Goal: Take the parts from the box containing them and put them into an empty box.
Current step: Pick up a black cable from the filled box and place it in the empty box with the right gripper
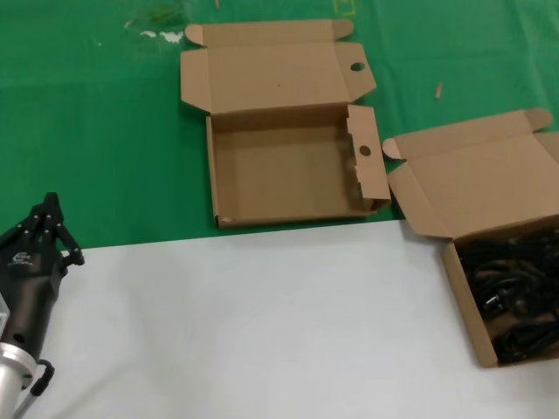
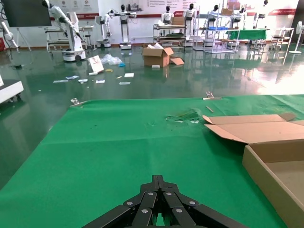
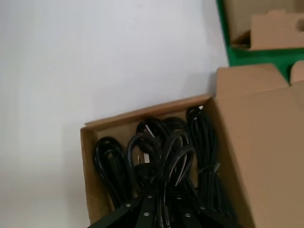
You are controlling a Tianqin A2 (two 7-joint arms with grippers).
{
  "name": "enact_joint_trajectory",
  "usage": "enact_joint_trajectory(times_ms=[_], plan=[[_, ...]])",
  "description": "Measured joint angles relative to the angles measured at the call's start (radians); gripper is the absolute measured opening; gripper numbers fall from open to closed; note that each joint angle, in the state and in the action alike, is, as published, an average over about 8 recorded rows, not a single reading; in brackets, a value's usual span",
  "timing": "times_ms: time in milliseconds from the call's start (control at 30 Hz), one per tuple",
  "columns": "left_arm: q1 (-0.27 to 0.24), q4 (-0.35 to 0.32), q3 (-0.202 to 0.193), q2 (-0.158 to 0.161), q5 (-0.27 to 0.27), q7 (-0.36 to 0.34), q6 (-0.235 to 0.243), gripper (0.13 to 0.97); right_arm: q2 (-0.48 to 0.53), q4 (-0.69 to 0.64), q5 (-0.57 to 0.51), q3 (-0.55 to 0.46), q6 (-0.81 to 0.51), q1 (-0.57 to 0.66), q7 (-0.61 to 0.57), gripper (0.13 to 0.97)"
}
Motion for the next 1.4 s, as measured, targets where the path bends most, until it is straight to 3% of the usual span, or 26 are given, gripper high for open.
enact_joint_trajectory(times_ms=[400,700,1133,1400], plan=[[0.000,0.000,0.000,0.000,0.000,0.000,0.000,0.140,-0.043,0.110,0.062,-0.053,-0.195,0.260,0.220,0.157],[0.000,0.000,0.000,0.000,0.000,0.000,0.000,0.140,-0.208,0.130,0.079,-0.124,-0.209,0.436,0.341,0.155],[0.000,0.000,0.000,0.000,0.000,0.000,0.000,0.140,-0.515,-0.093,-0.066,-0.232,-0.031,0.513,0.234,0.154],[0.000,0.000,0.000,0.000,0.000,0.000,0.000,0.140,-0.642,-0.280,-0.107,-0.274,0.072,0.519,0.124,0.154]])
